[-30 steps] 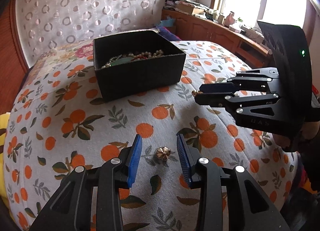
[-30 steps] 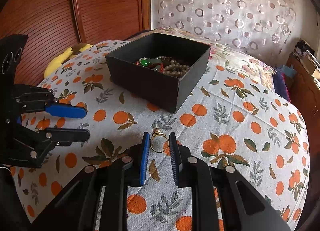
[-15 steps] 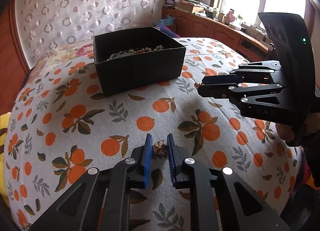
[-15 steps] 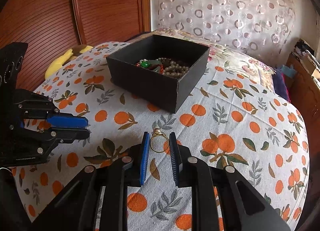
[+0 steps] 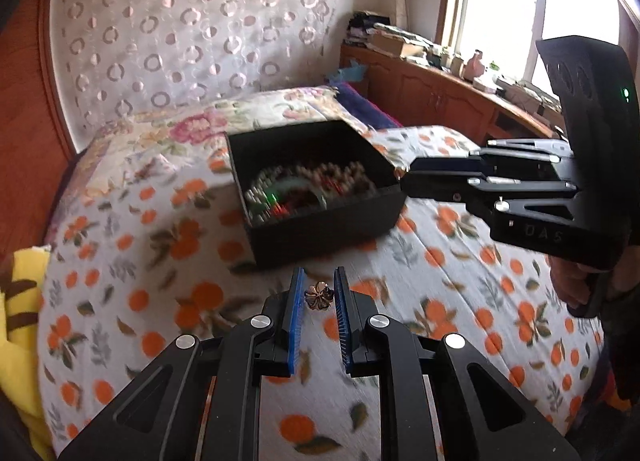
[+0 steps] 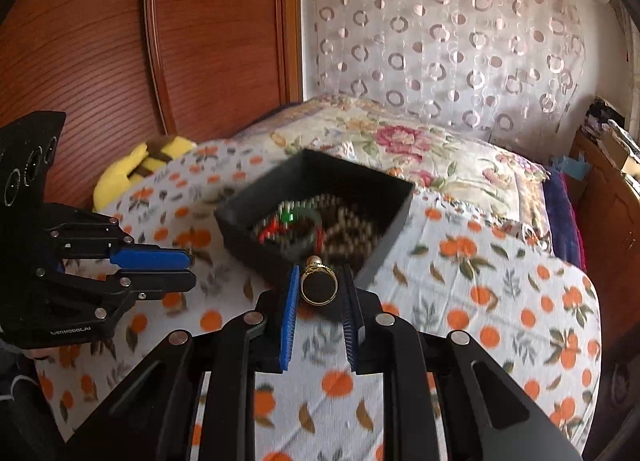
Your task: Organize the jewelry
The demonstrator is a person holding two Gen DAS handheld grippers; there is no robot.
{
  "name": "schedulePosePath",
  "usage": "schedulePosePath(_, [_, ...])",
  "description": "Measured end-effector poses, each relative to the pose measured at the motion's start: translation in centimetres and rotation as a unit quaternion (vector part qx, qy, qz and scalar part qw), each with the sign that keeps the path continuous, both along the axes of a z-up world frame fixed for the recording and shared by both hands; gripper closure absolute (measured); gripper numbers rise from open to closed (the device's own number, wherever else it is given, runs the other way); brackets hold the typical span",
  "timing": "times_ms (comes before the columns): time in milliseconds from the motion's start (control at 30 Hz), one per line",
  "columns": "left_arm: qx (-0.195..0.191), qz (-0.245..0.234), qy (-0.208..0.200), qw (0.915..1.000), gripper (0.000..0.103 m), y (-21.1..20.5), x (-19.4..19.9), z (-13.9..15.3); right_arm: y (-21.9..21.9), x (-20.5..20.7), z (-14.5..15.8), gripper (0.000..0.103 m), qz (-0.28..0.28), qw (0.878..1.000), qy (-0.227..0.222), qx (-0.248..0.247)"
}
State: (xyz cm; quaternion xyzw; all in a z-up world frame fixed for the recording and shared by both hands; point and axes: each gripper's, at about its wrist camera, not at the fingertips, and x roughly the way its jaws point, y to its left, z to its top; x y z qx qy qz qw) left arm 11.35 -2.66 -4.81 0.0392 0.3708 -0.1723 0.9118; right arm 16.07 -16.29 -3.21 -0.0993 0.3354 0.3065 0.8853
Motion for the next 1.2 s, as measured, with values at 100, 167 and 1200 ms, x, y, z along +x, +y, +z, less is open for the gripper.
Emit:
schedulePosePath(100, [-0.001,0.006,-0.009,0.9999,0.089,0.3,1.0,0.8,0.2,1.1,0.1,0.081,-0.002,1.000,0.005,0.010])
schedulePosePath(167, [-0.005,0.012,-0.015,0.9998,0.089,0.7,1.8,1.4,0.3,1.9,0.1,0.081,-0.005,1.000,0.009,0.018])
schedulePosePath(1200, [0.019,0.074,-0.060,0.9952,0.017,-0.3,4.0,3.6,-3.9,-3.4,0.4,0.059,-0.072,0.997,-0.012,0.029])
